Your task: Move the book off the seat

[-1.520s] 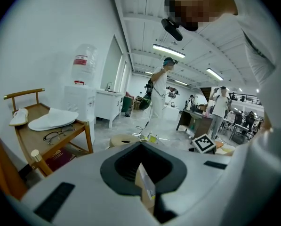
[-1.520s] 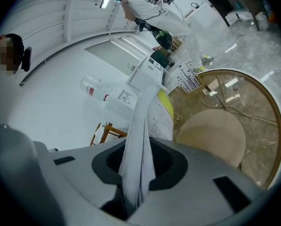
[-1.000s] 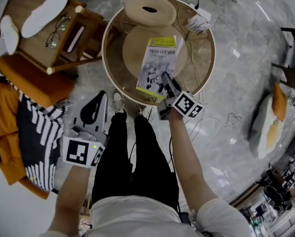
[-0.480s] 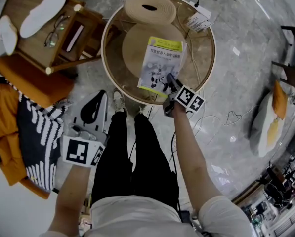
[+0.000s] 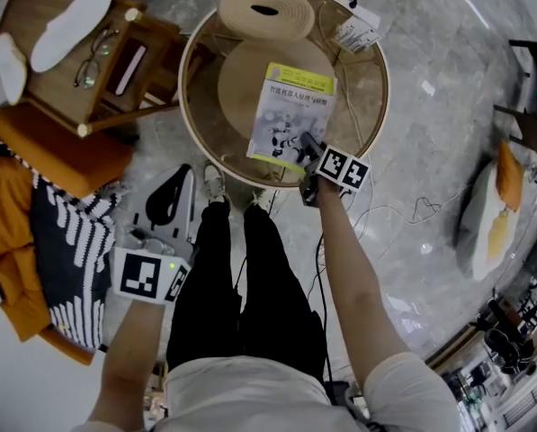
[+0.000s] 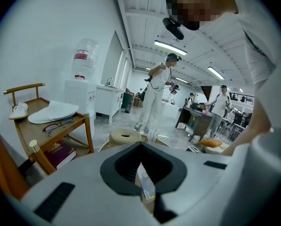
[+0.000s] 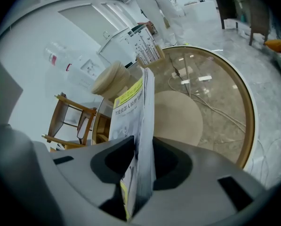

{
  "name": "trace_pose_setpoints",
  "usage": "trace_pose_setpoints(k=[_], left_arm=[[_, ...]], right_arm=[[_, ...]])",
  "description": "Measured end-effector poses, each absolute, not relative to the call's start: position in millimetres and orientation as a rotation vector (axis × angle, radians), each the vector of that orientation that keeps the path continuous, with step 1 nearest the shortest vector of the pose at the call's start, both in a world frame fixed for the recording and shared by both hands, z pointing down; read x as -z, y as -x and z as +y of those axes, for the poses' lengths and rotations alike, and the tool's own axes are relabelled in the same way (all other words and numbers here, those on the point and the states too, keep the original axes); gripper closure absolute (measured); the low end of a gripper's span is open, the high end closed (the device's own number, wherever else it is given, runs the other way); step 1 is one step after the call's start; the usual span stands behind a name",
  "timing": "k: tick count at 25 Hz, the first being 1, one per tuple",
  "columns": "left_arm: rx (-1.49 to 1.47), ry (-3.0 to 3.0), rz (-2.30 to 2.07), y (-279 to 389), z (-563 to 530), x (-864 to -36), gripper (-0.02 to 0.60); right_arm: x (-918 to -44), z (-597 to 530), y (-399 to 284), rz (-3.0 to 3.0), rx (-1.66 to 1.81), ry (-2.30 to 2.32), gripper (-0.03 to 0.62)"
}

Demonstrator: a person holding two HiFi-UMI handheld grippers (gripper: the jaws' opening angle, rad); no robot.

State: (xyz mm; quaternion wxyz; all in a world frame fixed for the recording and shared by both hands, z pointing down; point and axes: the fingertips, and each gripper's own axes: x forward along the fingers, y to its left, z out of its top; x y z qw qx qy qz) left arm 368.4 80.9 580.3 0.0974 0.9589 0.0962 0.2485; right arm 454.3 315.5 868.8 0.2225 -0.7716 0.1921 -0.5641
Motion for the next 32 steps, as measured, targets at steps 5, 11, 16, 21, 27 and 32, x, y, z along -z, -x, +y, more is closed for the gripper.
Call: trace_pose_setpoints(k=[5,11,16,21,27,32], left_arm=[[-0.734,-2.83,0.305,-371,89,-580,0.566],[-0.727,-2.828,0.354,-372,103,-578,0.566],[-0.724,-2.842,0.426,-370,120,-568,0.566],[-0.698,-2.88,0.482,-373,130,-543,0.566],[-0.646,-2.917,0.533,-374,145,-509,0.566],[-0.585,-2.946,0.555,-370,153,-469,0.566]], right_arm=[[-887,334,-442,0.522,1.731,2.193,0.352],[-880,361,-424,0.454,1.74,2.214,0.329],[-866,375,-408,0.395,1.695,2.185,0.329],[-840,384,-402,0.364,1.595,2.159,0.329],[-788,412,-412,0.243,1.401,2.296,0.55],[-736,434,-417,0.198,1.258,2.312,0.571]])
